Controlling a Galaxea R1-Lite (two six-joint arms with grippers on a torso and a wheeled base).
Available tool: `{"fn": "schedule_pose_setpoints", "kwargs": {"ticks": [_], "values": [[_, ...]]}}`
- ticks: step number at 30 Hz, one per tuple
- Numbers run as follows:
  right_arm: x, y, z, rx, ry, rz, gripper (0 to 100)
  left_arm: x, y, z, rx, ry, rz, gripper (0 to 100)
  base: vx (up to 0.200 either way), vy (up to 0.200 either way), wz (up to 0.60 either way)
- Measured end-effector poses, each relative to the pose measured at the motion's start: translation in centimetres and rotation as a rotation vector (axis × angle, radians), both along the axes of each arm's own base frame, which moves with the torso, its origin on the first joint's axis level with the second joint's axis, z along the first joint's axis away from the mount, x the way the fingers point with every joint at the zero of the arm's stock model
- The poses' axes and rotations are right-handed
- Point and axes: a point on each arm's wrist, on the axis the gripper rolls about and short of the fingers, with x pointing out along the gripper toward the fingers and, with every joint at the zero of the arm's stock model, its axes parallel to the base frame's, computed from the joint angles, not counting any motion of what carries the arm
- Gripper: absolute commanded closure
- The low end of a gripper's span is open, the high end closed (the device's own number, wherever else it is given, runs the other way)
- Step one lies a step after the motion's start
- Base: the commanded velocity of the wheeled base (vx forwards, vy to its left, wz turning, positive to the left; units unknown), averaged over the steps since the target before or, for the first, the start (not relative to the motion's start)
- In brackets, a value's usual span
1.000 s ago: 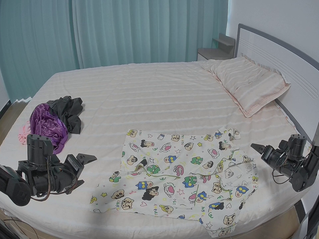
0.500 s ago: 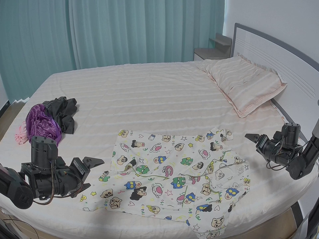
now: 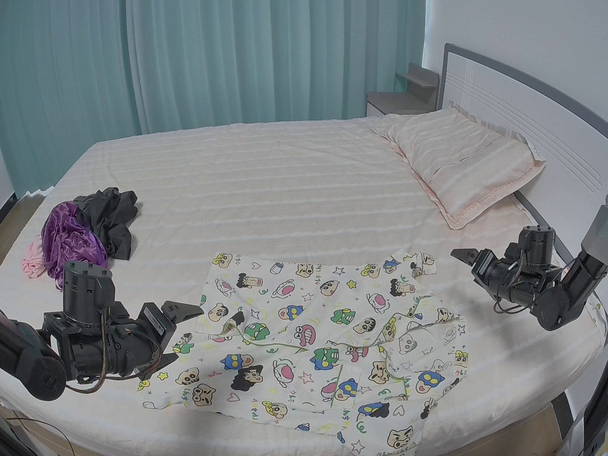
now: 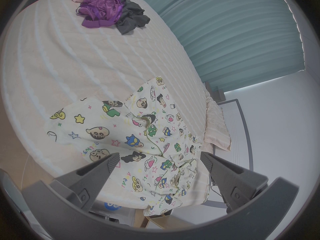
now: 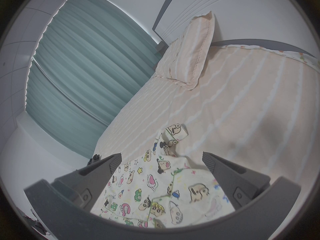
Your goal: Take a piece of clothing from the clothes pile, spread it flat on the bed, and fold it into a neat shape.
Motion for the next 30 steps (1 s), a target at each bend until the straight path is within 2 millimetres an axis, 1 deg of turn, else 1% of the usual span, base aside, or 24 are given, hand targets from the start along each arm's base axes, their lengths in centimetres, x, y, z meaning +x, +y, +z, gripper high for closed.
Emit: {"fn": "schedule_pose_setpoints", "kwargs": {"ticks": [5,15,18,21,24,30], "values": [[2.4,1.1,-1.0,-0.007,0.011,0.01,0,0.0,-0.1,-0.1,0.002,0.002,-0.005,0,0.0,0.0,0.0],[7.2,2.5,-3.1,-0.037,0.063,-0.021,0,0.0,-0.2,-0.1,0.005,0.005,-0.006,0,0.0,0.0,0.0],[8.0,3.1,-3.8,-0.042,0.088,-0.017,0,0.0,-0.2,-0.1,0.004,0.006,-0.006,0,0.0,0.0,0.0],[9.1,3.9,-4.8,-0.049,0.131,-0.009,0,0.0,-0.2,-0.2,0.005,0.008,-0.006,0,0.0,0.0,0.0],[9.8,4.6,-5.5,-0.06,0.148,-0.012,0,-0.1,-0.2,-0.2,0.006,0.01,-0.006,0,0.0,0.0,0.0],[10.4,6.5,-6.8,-0.084,0.157,0.005,0,-0.1,-0.2,-0.4,0.007,0.015,-0.006,0,0.0,0.0,0.0]]}}
